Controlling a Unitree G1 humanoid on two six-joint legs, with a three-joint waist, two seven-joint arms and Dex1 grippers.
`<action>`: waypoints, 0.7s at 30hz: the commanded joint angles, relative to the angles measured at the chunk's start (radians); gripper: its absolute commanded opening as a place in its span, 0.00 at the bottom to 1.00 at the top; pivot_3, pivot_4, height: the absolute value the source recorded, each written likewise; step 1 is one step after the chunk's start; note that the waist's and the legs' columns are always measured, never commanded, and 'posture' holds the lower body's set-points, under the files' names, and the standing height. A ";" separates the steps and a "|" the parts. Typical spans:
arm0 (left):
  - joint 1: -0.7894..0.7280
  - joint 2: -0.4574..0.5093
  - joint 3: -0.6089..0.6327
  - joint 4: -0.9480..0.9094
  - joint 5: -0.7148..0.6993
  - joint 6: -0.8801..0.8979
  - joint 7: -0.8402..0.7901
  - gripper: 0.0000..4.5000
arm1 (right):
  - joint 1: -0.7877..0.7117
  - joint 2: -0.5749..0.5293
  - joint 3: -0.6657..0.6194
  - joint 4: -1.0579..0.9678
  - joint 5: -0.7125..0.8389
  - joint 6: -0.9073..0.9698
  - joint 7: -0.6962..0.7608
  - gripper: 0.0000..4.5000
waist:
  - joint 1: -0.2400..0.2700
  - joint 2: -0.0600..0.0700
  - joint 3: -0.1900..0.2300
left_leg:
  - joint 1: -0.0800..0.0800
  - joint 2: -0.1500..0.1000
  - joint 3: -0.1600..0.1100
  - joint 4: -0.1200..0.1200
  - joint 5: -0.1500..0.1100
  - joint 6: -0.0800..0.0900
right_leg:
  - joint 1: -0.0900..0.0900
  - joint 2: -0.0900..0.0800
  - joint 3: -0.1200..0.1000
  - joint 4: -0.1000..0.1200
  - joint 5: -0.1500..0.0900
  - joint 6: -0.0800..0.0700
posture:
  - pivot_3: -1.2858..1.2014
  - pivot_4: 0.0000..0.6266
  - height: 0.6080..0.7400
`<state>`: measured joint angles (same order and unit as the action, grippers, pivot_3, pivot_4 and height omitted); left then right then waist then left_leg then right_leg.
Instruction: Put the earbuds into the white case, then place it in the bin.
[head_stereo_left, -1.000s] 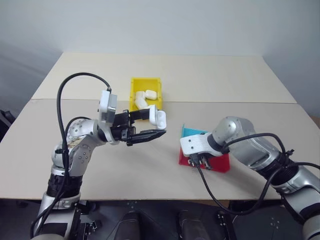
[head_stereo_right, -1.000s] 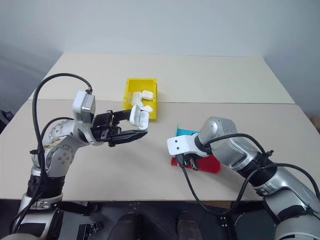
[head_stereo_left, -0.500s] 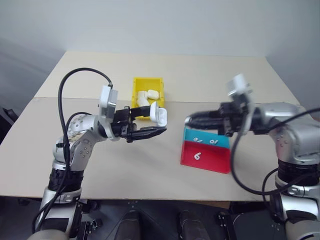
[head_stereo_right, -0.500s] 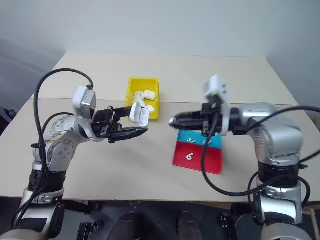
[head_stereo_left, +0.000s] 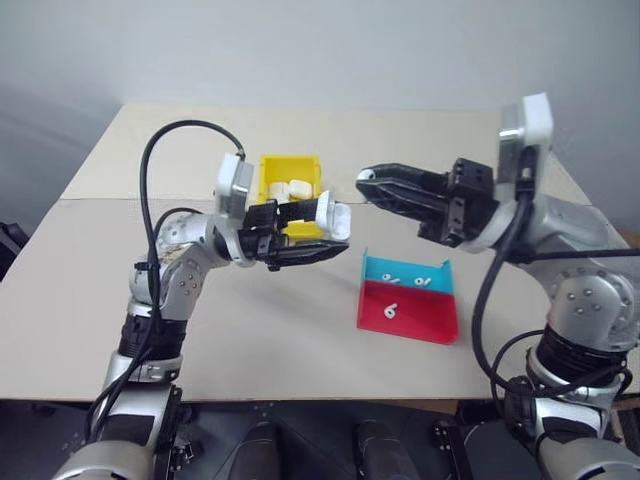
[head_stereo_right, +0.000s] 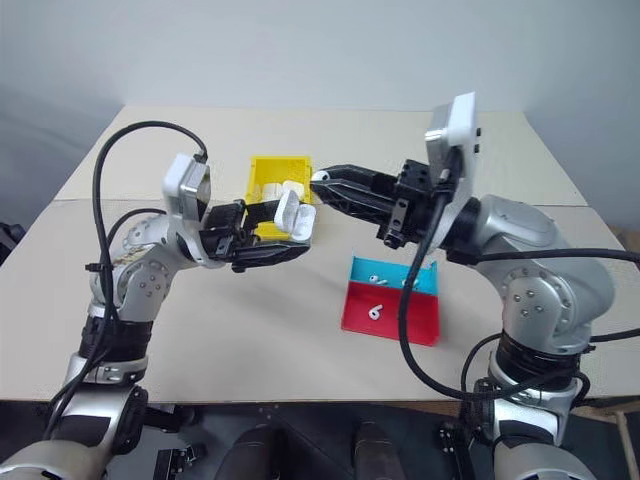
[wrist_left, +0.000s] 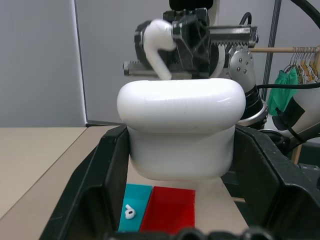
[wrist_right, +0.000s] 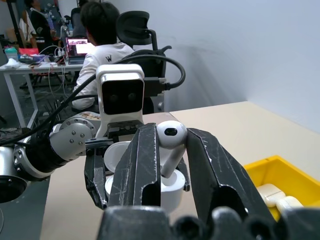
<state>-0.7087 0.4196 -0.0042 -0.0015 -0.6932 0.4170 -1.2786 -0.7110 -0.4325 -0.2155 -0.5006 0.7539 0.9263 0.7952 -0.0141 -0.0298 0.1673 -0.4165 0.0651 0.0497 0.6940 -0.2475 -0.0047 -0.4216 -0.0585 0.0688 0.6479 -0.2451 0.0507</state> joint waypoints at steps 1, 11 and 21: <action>-0.030 -0.009 0.002 -0.007 0.000 -0.020 -0.008 0.62 | -0.012 -0.005 0.021 -0.002 -0.001 -0.065 -0.026 0.13 | 0.000 0.000 0.000 | 0.000 0.000 0.000 0.000 0.000 0.000 | 0.000 0.000 0.000 0.000 0.000 0.000 | 0.52 0.24 1.00; -0.024 -0.008 0.011 -0.022 -0.008 -0.014 -0.007 0.62 | 0.015 -0.029 0.096 0.021 -0.016 -0.126 -0.050 0.13 | 0.001 0.000 0.000 | 0.000 0.000 0.000 0.000 0.000 0.000 | 0.000 0.000 0.000 0.000 0.000 0.000 | 0.52 0.24 1.00; -0.016 -0.010 0.018 -0.033 -0.012 -0.022 -0.008 0.62 | 0.055 -0.077 0.150 0.023 -0.061 -0.192 -0.039 0.13 | 0.001 0.000 0.000 | 0.000 0.000 0.000 0.000 0.000 0.000 | 0.000 0.000 0.000 -0.001 0.000 0.000 | 0.52 0.24 1.00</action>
<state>-0.7067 0.4103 -0.0079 0.0054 -0.6908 0.4163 -1.2829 -0.6629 -0.4904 -0.0681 -0.4637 0.7003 0.7490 0.7484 -0.0136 -0.0298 0.1673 -0.4167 0.0652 0.0497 0.6936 -0.2475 -0.0046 -0.4219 -0.0584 0.0688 0.6474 -0.2452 0.0507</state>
